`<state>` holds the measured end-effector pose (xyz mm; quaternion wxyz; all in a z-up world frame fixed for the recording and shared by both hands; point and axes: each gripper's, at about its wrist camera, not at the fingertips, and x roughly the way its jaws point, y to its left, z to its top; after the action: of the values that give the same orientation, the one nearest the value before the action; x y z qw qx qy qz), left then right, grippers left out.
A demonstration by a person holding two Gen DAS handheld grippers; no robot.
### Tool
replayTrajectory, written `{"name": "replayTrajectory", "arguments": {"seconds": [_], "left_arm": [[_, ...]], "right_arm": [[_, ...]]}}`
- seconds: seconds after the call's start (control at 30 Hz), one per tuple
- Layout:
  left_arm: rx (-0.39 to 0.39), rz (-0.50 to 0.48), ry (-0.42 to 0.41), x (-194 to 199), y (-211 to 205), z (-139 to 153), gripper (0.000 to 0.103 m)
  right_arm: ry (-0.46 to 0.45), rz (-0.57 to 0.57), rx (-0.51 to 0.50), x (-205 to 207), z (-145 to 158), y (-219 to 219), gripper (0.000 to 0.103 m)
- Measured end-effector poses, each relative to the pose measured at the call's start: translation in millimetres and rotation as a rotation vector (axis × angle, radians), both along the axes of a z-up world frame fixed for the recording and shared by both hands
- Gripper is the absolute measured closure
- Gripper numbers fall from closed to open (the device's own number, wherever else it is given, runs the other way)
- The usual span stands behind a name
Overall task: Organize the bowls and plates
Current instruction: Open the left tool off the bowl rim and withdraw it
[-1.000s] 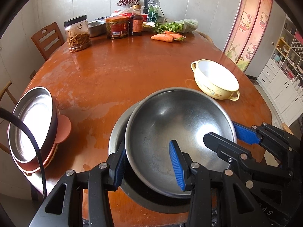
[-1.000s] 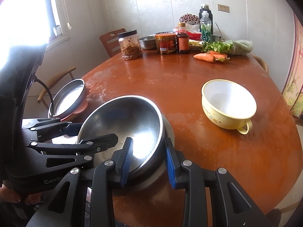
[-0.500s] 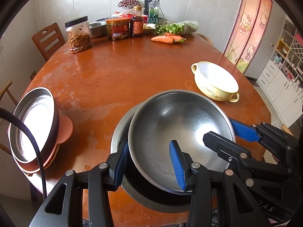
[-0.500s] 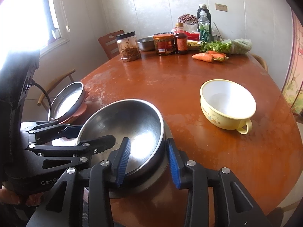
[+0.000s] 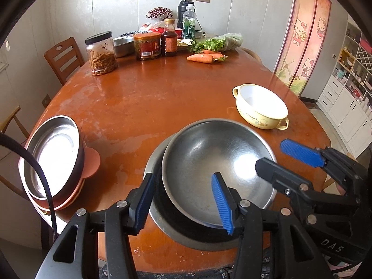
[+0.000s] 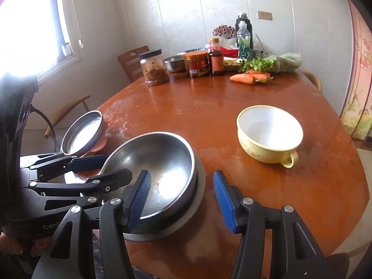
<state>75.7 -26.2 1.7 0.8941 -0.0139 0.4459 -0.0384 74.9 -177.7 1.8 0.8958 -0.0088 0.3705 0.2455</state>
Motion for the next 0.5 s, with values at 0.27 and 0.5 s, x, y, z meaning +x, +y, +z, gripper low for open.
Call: {"name": "replayTrajectory", "arguments": {"seconds": [0.27, 0.5], "left_arm": [[-0.012, -0.024, -0.039, -4.0, -8.2, 14.6, 0.049], [-0.002, -0.050, -0.077, -5.1, -25.0, 29.8, 0.045]], "right_arm": [[-0.051, -0.028, 0.027, -9.7, 14.6, -13.6, 0.036], [-0.101, -0.074, 0.063, -19.2, 27.6, -41.5, 0.032]]}}
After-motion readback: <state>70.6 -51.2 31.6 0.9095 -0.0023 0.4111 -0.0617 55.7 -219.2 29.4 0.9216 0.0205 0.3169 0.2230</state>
